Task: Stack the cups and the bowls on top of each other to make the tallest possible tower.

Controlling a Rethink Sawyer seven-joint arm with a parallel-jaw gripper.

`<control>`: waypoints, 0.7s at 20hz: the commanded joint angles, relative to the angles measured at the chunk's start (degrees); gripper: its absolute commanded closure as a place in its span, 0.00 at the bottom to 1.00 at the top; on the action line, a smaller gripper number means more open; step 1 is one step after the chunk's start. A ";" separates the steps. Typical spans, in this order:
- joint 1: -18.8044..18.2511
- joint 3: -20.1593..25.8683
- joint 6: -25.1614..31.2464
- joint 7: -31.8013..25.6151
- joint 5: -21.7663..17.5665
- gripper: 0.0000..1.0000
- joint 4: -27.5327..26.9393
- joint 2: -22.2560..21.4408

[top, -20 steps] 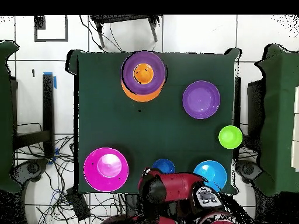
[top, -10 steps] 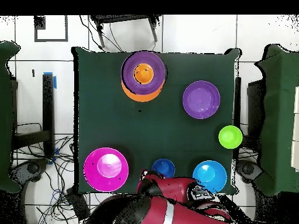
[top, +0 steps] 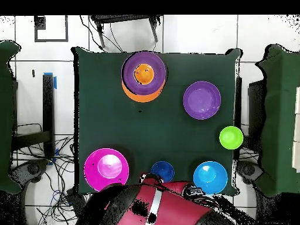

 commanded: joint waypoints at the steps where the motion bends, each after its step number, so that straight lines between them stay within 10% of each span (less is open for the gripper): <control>1: 2.68 1.42 -2.79 7.93 4.98 0.00 -6.25 3.57; 2: 2.84 1.11 -3.00 7.77 5.05 0.00 -6.47 3.66; 3: 2.73 1.02 -3.60 7.34 5.03 1.00 -6.60 3.78; 14: 5.45 0.57 13.53 3.50 8.66 1.00 -4.93 -10.63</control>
